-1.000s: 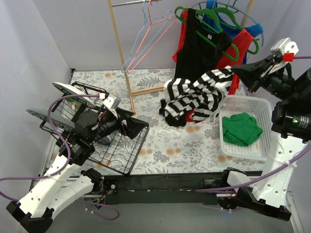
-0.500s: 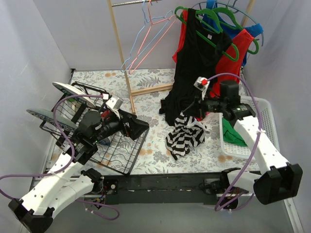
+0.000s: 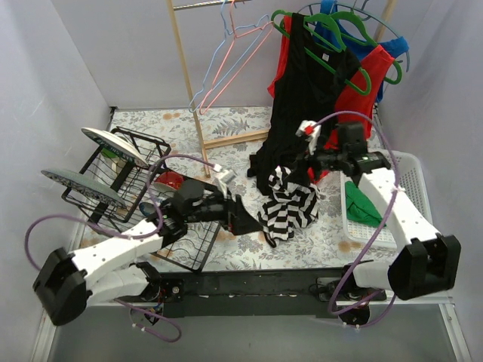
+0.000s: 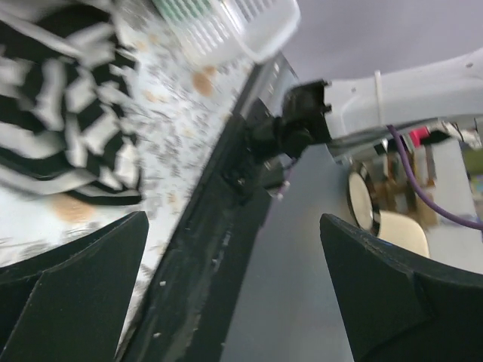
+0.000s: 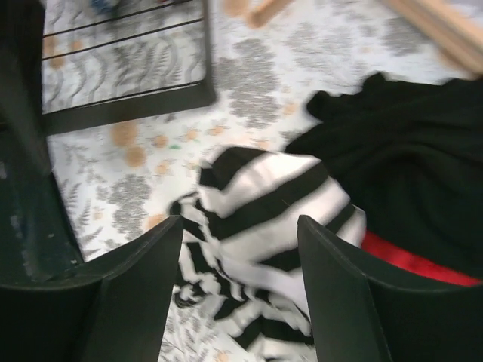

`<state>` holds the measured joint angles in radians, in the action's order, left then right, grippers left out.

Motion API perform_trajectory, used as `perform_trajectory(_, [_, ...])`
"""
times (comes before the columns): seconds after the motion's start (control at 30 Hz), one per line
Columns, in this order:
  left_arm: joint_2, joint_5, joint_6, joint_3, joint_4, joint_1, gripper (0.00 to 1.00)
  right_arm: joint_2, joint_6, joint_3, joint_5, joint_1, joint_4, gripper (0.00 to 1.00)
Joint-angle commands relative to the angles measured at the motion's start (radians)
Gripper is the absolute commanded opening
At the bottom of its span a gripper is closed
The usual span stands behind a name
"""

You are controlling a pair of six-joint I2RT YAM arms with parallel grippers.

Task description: Place the tank top on the hanger

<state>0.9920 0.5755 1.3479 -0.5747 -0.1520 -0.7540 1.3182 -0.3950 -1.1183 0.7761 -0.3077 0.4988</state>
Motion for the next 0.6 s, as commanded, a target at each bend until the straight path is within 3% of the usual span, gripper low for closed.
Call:
perform_trajectory(0.0, [0.196, -0.095, 0.008, -0.131, -0.042, -0.157, 0.96, -0.155, -0.067, -0.006, -0.001, 0.152, 0.012, 0.71])
perform_trajectory(0.07, [0.273, -0.246, -0.061, -0.198, 0.081, -0.234, 0.95, -0.200, -0.091, 0.018, -0.014, 0.202, 0.017, 0.74])
perform_trajectory(0.23, [0.508, -0.492, -0.107, -0.445, 0.305, -0.349, 0.77, -0.306, -0.105, 0.124, -0.130, 0.237, 0.004, 0.77])
perform_trajectory(0.3, [0.565, -0.619, -0.121, -0.532, 0.342, -0.376, 0.76, -0.306, -0.110, 0.141, -0.168, 0.252, 0.012, 0.77])
perform_trajectory(0.57, [0.832, -0.864, -0.142, -0.712, 0.462, -0.423, 0.69, -0.212, -0.130, 0.180, -0.284, 0.272, 0.052, 0.72])
